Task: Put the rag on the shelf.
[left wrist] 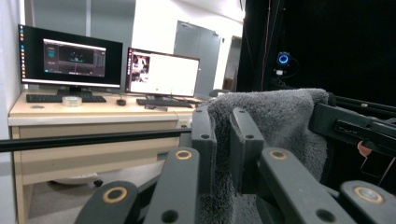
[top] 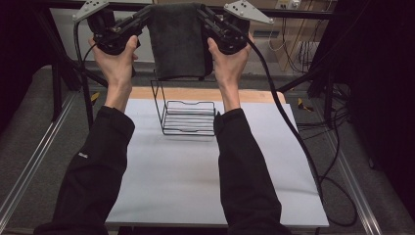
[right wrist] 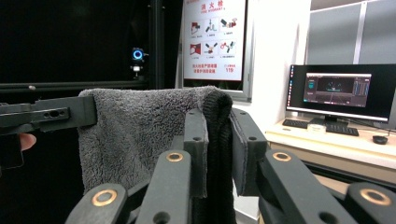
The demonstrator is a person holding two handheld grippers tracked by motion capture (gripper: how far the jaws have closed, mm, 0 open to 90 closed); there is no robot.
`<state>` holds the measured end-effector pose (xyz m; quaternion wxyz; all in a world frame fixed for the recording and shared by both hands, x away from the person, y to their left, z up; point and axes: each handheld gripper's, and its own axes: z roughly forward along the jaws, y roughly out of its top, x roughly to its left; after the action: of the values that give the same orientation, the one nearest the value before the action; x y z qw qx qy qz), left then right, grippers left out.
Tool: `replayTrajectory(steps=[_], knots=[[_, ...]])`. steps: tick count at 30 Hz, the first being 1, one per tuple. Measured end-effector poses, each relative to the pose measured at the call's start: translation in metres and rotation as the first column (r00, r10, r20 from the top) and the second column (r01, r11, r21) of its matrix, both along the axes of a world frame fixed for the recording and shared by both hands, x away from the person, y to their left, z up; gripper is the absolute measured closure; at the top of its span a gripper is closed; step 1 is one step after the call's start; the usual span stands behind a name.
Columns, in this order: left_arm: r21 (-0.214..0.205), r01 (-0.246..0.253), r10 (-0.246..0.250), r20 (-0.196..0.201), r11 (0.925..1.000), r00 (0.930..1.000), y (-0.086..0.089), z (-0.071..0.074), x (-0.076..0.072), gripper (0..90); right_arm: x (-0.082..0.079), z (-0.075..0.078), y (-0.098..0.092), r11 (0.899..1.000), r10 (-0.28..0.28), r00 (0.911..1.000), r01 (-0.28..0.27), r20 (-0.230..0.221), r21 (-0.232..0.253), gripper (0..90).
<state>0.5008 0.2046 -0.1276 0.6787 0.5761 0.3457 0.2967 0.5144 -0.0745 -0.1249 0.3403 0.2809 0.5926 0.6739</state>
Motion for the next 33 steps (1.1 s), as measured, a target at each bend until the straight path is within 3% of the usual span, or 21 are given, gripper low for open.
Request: replayTrajectory(steps=[4, 16, 25, 33], knots=[[-0.014, 0.010, -0.011, -0.017, 0.9998, 0.9998, 0.003, -0.008, 0.005, 81.6, 0.002, -0.005, 0.000, 1.000, -0.001, 0.9999, 0.001, -0.010, -0.018, 78.7], [0.043, 0.022, -0.018, -0.074, 0.9988, 0.9971, 0.002, -0.030, 0.014, 81.6, 0.007, -0.030, -0.001, 0.999, -0.013, 0.9975, 0.010, -0.069, -0.050, 78.7], [0.075, 0.068, -0.061, -0.093, 0.9949, 0.9938, 0.005, -0.050, 0.008, 81.6, 0.003, -0.049, -0.006, 0.999, 0.004, 0.9923, -0.011, -0.123, -0.052, 78.7], [0.131, 0.102, -0.087, -0.118, 0.9861, 0.9893, 0.006, -0.059, 0.003, 81.5, 0.002, -0.064, -0.010, 0.998, 0.028, 0.9851, -0.037, -0.170, -0.052, 78.6]])
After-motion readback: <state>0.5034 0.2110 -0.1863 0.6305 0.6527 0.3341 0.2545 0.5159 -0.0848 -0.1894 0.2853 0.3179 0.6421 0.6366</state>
